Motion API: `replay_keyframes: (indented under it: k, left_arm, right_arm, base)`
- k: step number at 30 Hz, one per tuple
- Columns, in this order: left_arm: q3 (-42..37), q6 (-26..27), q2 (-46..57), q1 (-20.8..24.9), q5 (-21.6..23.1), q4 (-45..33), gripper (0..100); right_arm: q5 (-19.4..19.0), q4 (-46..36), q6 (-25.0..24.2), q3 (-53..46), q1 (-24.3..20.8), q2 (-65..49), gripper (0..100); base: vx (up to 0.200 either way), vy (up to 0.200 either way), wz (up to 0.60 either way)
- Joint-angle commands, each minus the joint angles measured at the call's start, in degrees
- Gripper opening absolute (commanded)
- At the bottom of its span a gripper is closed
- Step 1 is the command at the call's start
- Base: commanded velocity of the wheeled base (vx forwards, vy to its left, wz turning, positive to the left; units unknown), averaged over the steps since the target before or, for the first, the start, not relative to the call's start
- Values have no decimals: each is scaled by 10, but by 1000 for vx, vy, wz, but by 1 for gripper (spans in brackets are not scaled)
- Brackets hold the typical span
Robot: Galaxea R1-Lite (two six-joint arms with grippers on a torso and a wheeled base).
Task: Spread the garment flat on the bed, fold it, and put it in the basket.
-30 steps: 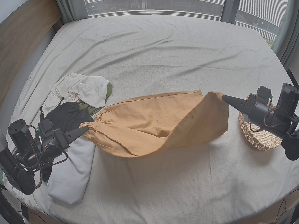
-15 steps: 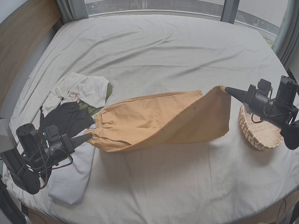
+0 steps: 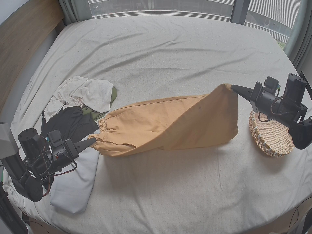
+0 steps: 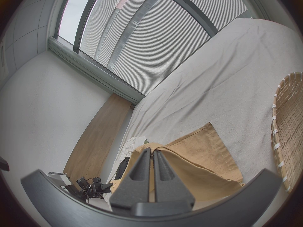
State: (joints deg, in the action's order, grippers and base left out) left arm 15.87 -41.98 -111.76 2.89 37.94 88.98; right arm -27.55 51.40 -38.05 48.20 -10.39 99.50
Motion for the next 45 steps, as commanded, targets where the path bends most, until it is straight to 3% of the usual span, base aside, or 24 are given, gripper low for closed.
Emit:
replay_keyframes:
  k: [1, 21, 30, 37, 45]
  left_arm:
    - [0, 0, -1, -1, 0, 1, 0]
    - [4, -1, -1, -2, -1, 1, 0]
    - [12, -5, -6, 0, -4, 1, 0]
    - [65, -28, -44, 0, -57, 1, 0]
    - [101, -40, -67, 5, -62, 1, 0]
  right_arm:
    - [0, -12, 0, 15, -2, 1, 0]
    - [-2, -29, -13, 37, -1, -14, 0]
    - [-3, -27, -13, 38, 1, 29, 0]
    - [0, -26, -14, 86, 1, 84, 0]
    - [2, -27, -18, 133, 4, 119, 0]
  base:
    - [0, 0, 0]
    - [0, 0, 0]
    - [0, 0, 0]
    - [0, 0, 0]
    - [0, 0, 0]
